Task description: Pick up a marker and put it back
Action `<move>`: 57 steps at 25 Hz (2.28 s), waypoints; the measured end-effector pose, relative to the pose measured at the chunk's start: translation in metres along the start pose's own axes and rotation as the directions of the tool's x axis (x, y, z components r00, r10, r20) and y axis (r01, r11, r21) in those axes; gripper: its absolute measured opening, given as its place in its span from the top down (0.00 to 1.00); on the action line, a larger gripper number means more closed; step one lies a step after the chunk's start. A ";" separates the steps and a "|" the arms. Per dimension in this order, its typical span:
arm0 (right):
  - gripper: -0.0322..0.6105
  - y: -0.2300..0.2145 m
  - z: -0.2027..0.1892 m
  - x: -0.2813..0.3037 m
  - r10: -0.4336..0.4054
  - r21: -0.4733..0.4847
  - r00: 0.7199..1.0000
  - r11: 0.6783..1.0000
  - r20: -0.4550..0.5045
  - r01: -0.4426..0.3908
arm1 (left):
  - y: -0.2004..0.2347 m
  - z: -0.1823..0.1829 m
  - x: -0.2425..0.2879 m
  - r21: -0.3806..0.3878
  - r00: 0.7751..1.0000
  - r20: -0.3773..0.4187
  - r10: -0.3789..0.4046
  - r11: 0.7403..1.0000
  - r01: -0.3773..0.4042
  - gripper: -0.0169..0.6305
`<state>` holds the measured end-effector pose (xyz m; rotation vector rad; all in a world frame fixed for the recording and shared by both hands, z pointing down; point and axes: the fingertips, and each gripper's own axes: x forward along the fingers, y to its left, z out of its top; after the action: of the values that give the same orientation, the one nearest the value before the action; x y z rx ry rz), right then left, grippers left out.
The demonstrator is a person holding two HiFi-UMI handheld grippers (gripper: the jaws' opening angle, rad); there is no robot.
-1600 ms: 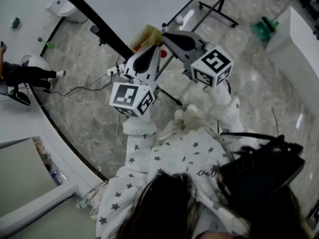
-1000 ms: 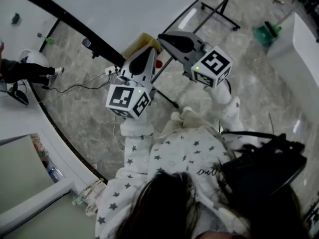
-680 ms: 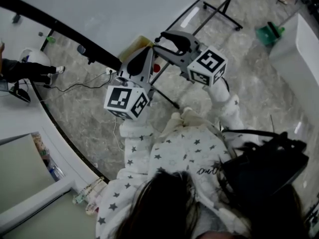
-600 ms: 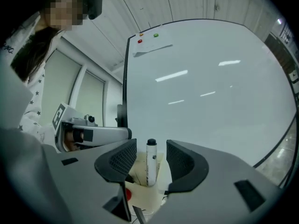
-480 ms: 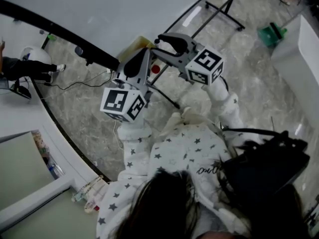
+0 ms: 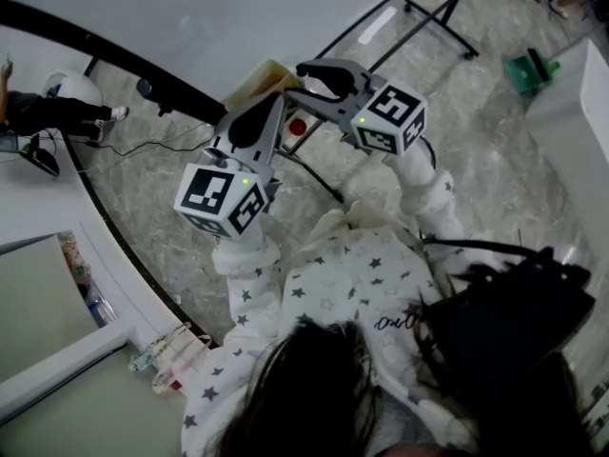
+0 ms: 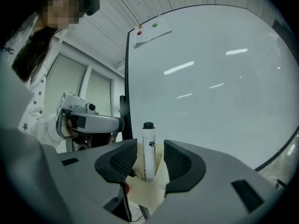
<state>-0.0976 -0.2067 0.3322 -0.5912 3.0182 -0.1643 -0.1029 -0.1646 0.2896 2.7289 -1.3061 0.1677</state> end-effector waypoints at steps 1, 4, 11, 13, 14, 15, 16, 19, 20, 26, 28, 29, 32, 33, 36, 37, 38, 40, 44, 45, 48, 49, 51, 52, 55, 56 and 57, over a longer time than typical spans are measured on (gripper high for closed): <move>0.66 0.001 0.000 0.000 0.009 0.002 1.000 1.000 -0.003 -0.009 | 0.000 0.000 0.000 0.003 1.000 -0.006 -0.002 1.000 0.002 0.97; 0.66 0.005 -0.001 0.003 0.025 -0.002 1.000 1.000 -0.015 -0.025 | 0.000 -0.002 -0.002 0.014 0.999 -0.032 0.003 1.000 -0.003 0.97; 0.82 0.007 -0.001 0.005 0.035 -0.030 0.999 0.999 -0.024 -0.035 | 0.001 -0.008 -0.003 0.010 0.999 -0.049 0.007 1.000 -0.006 0.97; 0.82 0.007 -0.001 0.005 0.036 -0.021 0.999 0.999 -0.025 -0.036 | 0.002 -0.010 -0.003 0.004 0.999 -0.048 0.011 1.000 -0.011 0.97; 0.82 0.007 -0.001 0.005 0.035 -0.018 0.999 0.999 -0.025 -0.035 | 0.002 -0.011 -0.003 -0.001 0.999 -0.046 0.013 1.000 -0.013 0.97; 0.82 0.006 0.000 0.005 0.033 -0.016 0.999 0.999 -0.025 -0.034 | 0.003 -0.011 -0.003 -0.005 0.999 -0.043 0.016 1.000 -0.016 0.97; 0.82 0.006 0.001 0.006 0.032 -0.013 0.999 0.999 -0.023 -0.032 | 0.004 -0.010 -0.004 -0.009 0.999 -0.037 0.019 1.000 -0.020 0.97; 0.82 0.005 0.007 0.005 0.025 -0.002 1.000 1.000 -0.013 -0.025 | 0.008 -0.007 -0.004 -0.022 0.999 -0.015 0.034 0.999 -0.034 0.97; 0.82 0.004 0.010 0.005 0.021 -0.001 1.000 1.000 -0.011 -0.021 | 0.008 -0.006 -0.004 -0.024 0.999 -0.009 0.037 0.999 -0.037 0.97; 0.82 0.000 0.026 0.000 -0.003 -0.005 1.000 1.000 0.010 0.003 | 0.005 0.002 0.003 -0.010 0.999 0.025 0.028 1.000 -0.027 0.97; 0.82 -0.002 0.031 -0.002 -0.014 -0.010 1.000 1.000 0.016 0.014 | 0.002 0.006 0.006 -0.005 0.999 0.042 0.019 1.000 -0.019 0.97; 0.82 -0.003 0.035 -0.003 -0.020 -0.016 1.000 1.000 0.018 0.020 | 0.001 0.009 0.007 -0.001 0.999 0.049 0.014 1.000 -0.014 0.97; 0.82 -0.004 0.047 -0.004 -0.030 -0.036 0.999 0.999 0.026 0.031 | 0.000 0.018 0.008 0.014 0.998 0.060 0.008 1.000 -0.009 0.97; 0.82 -0.003 0.052 -0.005 -0.033 -0.043 0.999 0.998 0.029 0.034 | -0.001 0.022 0.008 0.018 0.998 0.065 0.009 1.000 -0.010 0.97; 0.82 -0.002 0.061 -0.010 -0.042 -0.058 0.998 0.997 0.039 0.045 | -0.003 0.029 0.007 0.025 0.997 0.081 0.010 1.000 -0.012 0.97; 0.82 -0.001 0.063 -0.011 -0.044 -0.059 0.998 0.997 0.044 0.047 | -0.005 0.029 0.008 0.028 0.996 0.085 0.007 1.000 -0.009 0.97; 0.82 -0.001 0.064 -0.013 -0.046 -0.060 0.998 0.997 0.050 0.049 | -0.007 0.028 0.008 0.033 0.996 0.089 0.002 0.999 -0.005 0.97; 0.82 0.000 0.065 -0.015 -0.052 -0.062 0.997 0.997 0.060 0.055 | -0.010 0.030 0.009 0.040 0.995 0.100 -0.005 0.999 0.001 0.97; 0.82 0.004 0.072 -0.016 -0.049 -0.074 0.996 0.996 0.072 0.055 | -0.011 0.035 0.007 0.035 0.991 0.135 0.001 0.999 -0.006 0.97; 0.82 0.006 0.074 -0.017 -0.047 -0.076 0.996 0.996 0.078 0.053 | -0.010 0.035 0.006 0.030 0.989 0.145 0.007 0.999 -0.012 0.97; 0.82 0.012 0.080 -0.020 -0.039 -0.087 0.995 0.995 0.091 0.047 | -0.011 0.038 0.002 0.023 0.985 0.172 0.020 0.999 -0.024 0.97; 0.82 0.013 0.082 -0.021 -0.038 -0.091 0.995 0.995 0.096 0.047 | -0.012 0.040 0.001 0.025 0.983 0.181 0.023 0.999 -0.028 0.97; 0.82 0.015 0.085 -0.023 -0.038 -0.098 0.994 0.994 0.107 0.049 | -0.013 0.043 0.000 0.031 0.980 0.199 0.026 0.999 -0.033 0.97; 0.82 0.016 0.087 -0.024 -0.037 -0.101 0.993 0.994 0.111 0.049 | -0.013 0.045 -0.001 0.033 0.978 0.207 0.026 0.999 -0.033 0.97; 0.82 0.020 0.092 -0.024 -0.031 -0.111 0.993 0.993 0.114 0.044 | -0.015 0.048 -0.002 0.036 0.975 0.224 0.019 0.999 -0.028 0.97; 0.82 0.020 0.092 -0.024 -0.029 -0.112 0.993 0.993 0.114 0.042 | -0.016 0.049 -0.003 0.038 0.974 0.226 0.015 0.999 -0.024 0.97; 0.82 0.021 0.093 -0.024 -0.027 -0.114 0.993 0.993 0.115 0.040 | -0.017 0.050 -0.003 0.043 0.974 0.227 0.011 0.999 -0.021 0.97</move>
<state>-0.0762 -0.1868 0.2385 -0.6373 2.9243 0.0429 -0.0889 -0.1592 0.2394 2.8444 -1.3945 -0.1187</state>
